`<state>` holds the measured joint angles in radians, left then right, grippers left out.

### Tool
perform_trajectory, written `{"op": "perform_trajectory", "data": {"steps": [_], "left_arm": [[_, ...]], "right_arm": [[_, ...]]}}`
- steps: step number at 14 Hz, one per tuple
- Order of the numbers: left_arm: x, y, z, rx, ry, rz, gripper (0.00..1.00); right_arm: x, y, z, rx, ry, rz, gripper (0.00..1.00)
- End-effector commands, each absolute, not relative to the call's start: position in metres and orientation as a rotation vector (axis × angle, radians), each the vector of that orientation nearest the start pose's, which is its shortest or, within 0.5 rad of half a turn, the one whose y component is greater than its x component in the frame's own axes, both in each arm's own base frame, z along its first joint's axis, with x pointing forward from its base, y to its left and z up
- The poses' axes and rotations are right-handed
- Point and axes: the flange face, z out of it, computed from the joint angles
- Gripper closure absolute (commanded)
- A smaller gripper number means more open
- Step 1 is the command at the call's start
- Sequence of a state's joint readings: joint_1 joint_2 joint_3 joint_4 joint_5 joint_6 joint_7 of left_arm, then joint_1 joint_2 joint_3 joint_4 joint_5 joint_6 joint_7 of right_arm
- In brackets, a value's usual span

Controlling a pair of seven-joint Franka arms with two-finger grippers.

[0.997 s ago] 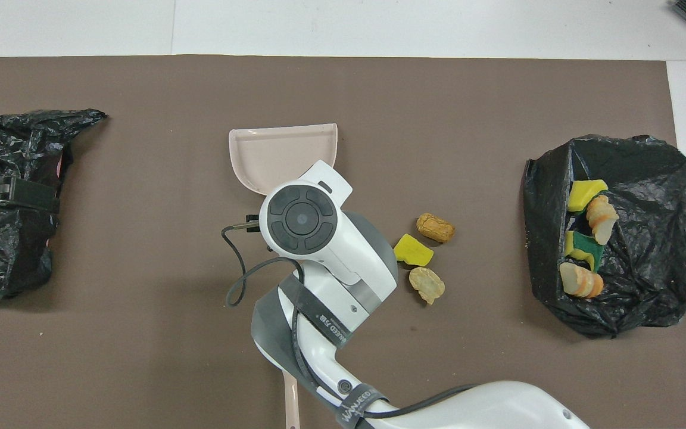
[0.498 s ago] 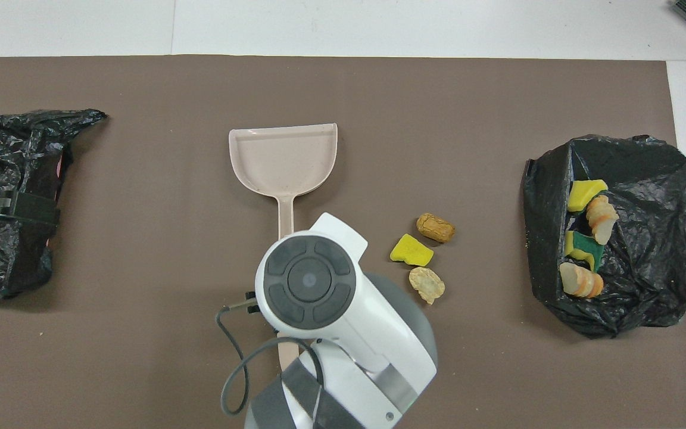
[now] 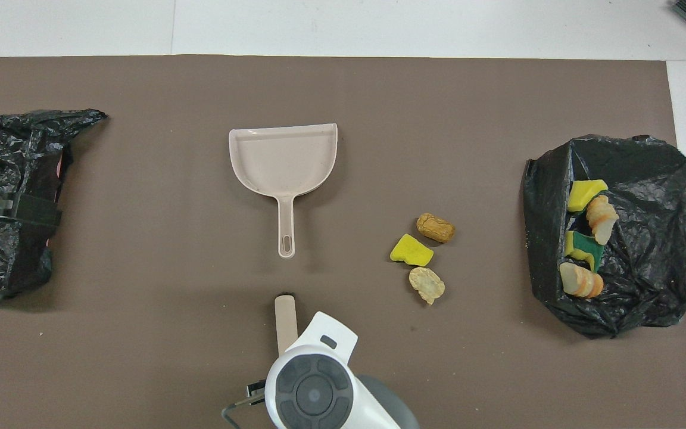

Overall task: Sweep and dump trash in bin
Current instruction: 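Move the left gripper toward the dustpan handle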

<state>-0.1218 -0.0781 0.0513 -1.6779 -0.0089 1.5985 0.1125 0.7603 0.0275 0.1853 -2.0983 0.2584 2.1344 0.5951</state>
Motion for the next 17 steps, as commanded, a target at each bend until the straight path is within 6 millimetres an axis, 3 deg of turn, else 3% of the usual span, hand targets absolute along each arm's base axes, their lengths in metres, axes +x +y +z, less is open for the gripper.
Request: {"op": "perform_trajectory", "data": {"steps": [1,4,7,9,12,13,14,15,16,17], "left_arm": [[0.528,-0.056,0.611,-3.107,0.367,0.027,0.0],[0.537,-0.082,0.594,-3.101,0.432,0.048,0.0],[0.544,-0.123,0.576,-3.077,0.532,0.046,0.0],[0.551,-0.145,0.555,-3.061,0.584,0.066,0.0],[0.564,-0.181,0.523,-3.04,0.662,0.065,0.0],[0.566,-0.193,0.512,-3.033,0.687,0.081,0.0],[0.568,-0.203,0.5,-3.032,0.683,0.094,0.0],[0.571,-0.213,0.49,-3.039,0.66,0.084,0.0],[0.571,-0.225,0.479,-3.047,0.637,0.087,0.0],[0.571,-0.236,0.471,-3.058,0.601,0.087,0.0]], "right_arm": [[0.292,0.451,0.382,-2.94,-0.271,0.211,0.0],[0.285,0.456,0.363,-2.956,-0.282,0.246,0.0],[0.282,0.464,0.349,-2.955,-0.203,0.228,0.0],[0.267,0.467,0.343,-2.966,-0.229,0.244,0.0],[0.262,0.465,0.337,-2.975,-0.224,0.252,0.0],[0.263,0.465,0.337,-2.973,-0.225,0.248,0.12],[0.263,0.465,0.337,-2.971,-0.23,0.246,0.42],[0.263,0.465,0.336,-2.972,-0.232,0.247,0.8],[0.262,0.466,0.337,-2.97,-0.231,0.241,0.93],[0.258,0.47,0.338,-2.968,-0.244,0.239,1.0]]}}
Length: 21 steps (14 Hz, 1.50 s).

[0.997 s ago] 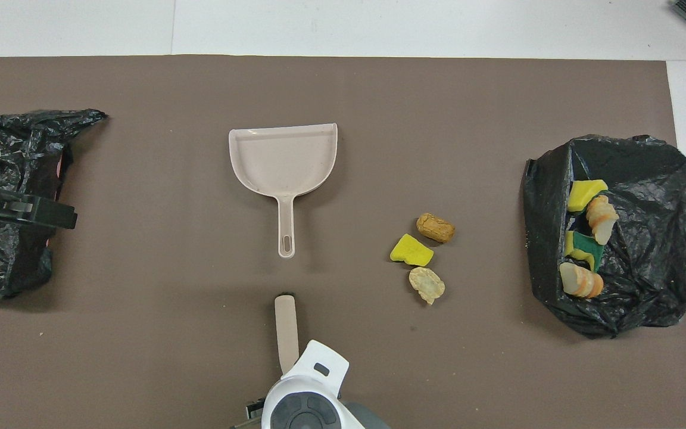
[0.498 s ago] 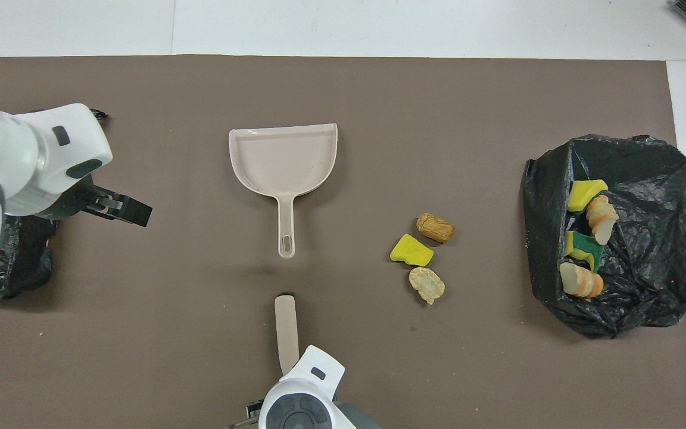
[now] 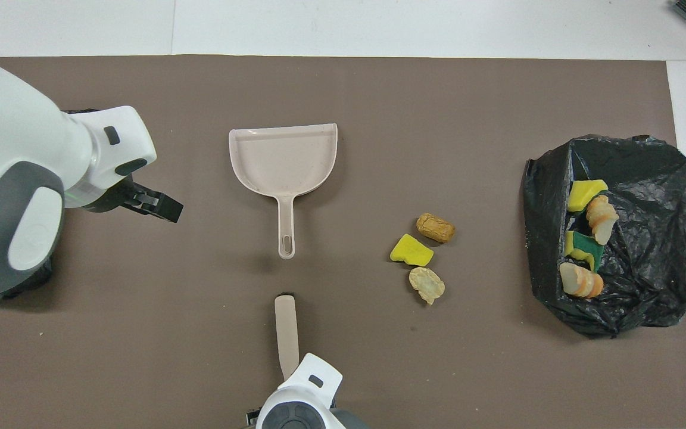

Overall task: Sweep and dump trash in bin
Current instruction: 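Move the left gripper toward the dustpan handle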

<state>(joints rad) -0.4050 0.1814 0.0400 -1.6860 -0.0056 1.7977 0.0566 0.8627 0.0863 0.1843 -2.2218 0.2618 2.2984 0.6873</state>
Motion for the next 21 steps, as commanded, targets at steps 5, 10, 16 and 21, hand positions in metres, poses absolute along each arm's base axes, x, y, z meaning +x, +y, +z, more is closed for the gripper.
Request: {"op": "perform_trajectory", "data": {"steps": [5,10,16,21], "left_arm": [[0.564,-0.296,0.426,-3.11,0.432,0.088,0.0],[0.551,-0.329,0.396,-3.167,0.227,0.125,0.0],[0.545,-0.349,0.358,-3.166,0.178,0.132,0.33],[0.547,-0.344,0.357,-3.166,0.158,0.139,1.0]], "right_arm": [[0.259,0.473,0.344,-2.986,-0.233,0.227,1.0],[0.263,0.458,0.377,-3.044,-0.269,0.26,1.0],[0.31,0.395,0.448,-3.067,-0.181,0.263,1.0],[0.322,0.35,0.477,-3.121,-0.212,0.28,1.0]]}}
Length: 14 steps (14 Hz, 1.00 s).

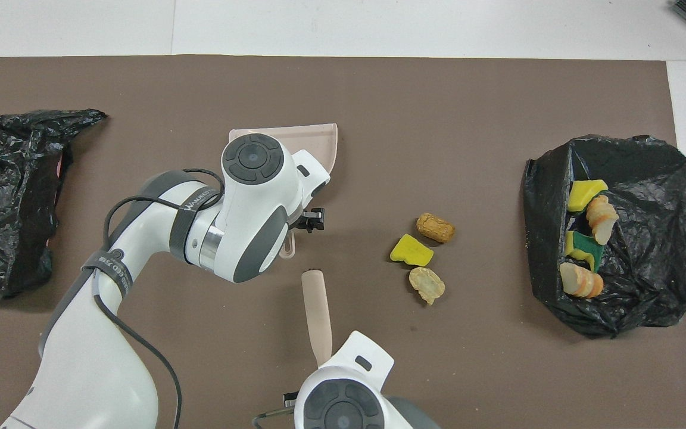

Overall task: Sweep and dump trash in bin
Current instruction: 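Grasp the dustpan with the left gripper while the right gripper takes the brush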

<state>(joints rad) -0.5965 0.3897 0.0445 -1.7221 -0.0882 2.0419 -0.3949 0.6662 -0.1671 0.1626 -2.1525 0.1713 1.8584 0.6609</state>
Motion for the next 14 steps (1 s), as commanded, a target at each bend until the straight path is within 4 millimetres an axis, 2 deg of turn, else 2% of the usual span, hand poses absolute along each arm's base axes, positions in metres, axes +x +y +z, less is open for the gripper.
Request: {"op": "perform_trajectory", "data": {"steps": [1,4,6,8,9,10,11,13,14], "left_arm": [[0.548,-0.343,0.357,-3.166,0.168,0.136,1.0],[0.552,-0.33,0.382,-3.157,0.295,0.11,1.0],[0.563,-0.3,0.4,-3.155,0.413,0.101,1.0],[0.566,-0.281,0.409,-3.135,0.558,0.118,1.0],[0.571,-0.268,0.409,-3.122,0.638,0.127,1.0],[0.571,-0.261,0.415,-3.098,0.764,0.128,1.0],[0.573,-0.255,0.417,-3.074,0.872,0.122,1.0],[0.576,-0.244,0.418,-3.007,1.1,0.121,1.0],[0.578,-0.239,0.417,-2.959,1.234,0.116,1.0]], "right_arm": [[0.329,0.336,0.486,-3.118,-0.211,0.278,1.0],[0.35,0.28,0.515,-3.102,-0.25,0.282,1.0],[0.369,0.241,0.529,-3.091,-0.26,0.312,1.0],[0.387,0.196,0.536,-3.109,-0.259,0.368,1.0],[0.4,0.175,0.531,-3.111,-0.262,0.366,1.0],[0.42,0.15,0.527,-3.091,-0.255,0.283,1.0],[0.441,0.131,0.514,-3.077,-0.283,0.24,1.0],[0.466,0.12,0.476,-3.131,-0.333,0.275,1.0],[0.468,0.119,0.447,-3.194,-0.384,0.313,1.0]]}}
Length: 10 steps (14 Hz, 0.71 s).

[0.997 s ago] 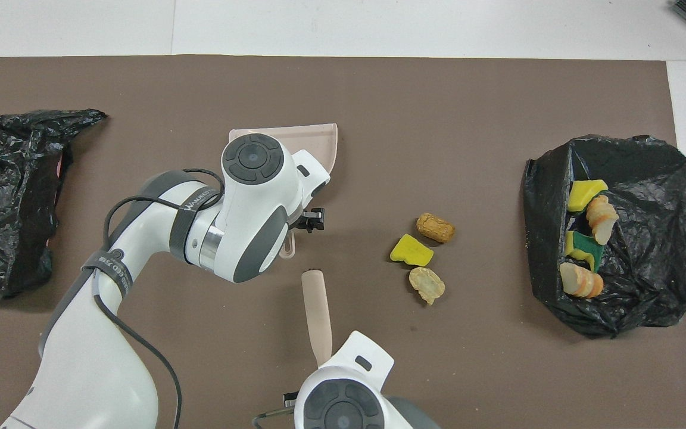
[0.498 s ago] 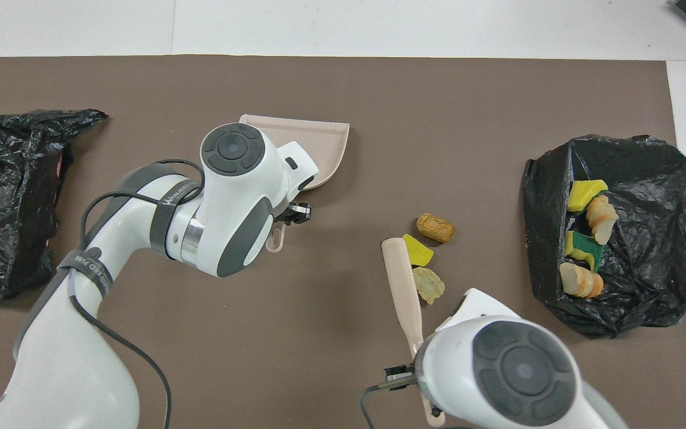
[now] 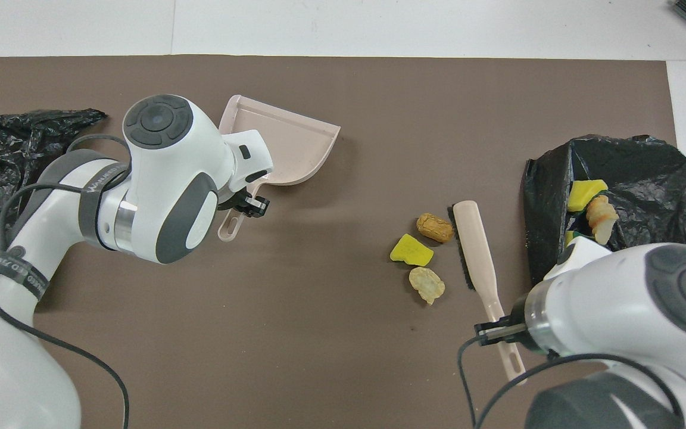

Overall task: Sweep and dump trash in bin
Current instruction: 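Grasp the dustpan with the left gripper while the right gripper takes the brush, then sweep the sponge and bread pieces into the dustpan with the right gripper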

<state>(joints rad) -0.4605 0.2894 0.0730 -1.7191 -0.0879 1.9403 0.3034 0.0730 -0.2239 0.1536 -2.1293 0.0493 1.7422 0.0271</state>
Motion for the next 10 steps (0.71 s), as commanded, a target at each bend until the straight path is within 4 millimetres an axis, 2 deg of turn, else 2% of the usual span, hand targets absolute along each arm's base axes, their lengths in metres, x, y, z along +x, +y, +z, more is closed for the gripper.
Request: {"op": "perform_trajectory", "data": {"steps": [1,3,5,6,7,9,10], "left_arm": [[0.579,-0.236,0.417,-2.902,1.369,0.113,1.0],[0.578,-0.237,0.416,-2.775,1.62,0.108,1.0],[0.569,-0.237,0.412,-2.639,1.814,0.141,1.0],[0.564,-0.239,0.414,-2.492,1.918,0.161,1.0],[0.553,-0.249,0.41,-2.373,2.013,0.19,1.0],[0.524,-0.262,0.404,-2.246,2.07,0.209,1.0],[0.507,-0.275,0.402,-2.159,2.106,0.189,1.0]], "right_arm": [[0.465,0.117,0.426,-3.213,-0.391,0.316,1.0],[0.462,0.116,0.413,-3.221,-0.399,0.329,1.0],[0.454,0.113,0.39,-3.223,-0.366,0.397,1.0],[0.446,0.118,0.378,-3.227,-0.353,0.416,1.0],[0.441,0.13,0.376,-3.222,-0.363,0.405,1.0],[0.429,0.146,0.373,-3.215,-0.37,0.412,1.0],[0.424,0.152,0.366,-3.199,-0.337,0.43,1.0]]}}
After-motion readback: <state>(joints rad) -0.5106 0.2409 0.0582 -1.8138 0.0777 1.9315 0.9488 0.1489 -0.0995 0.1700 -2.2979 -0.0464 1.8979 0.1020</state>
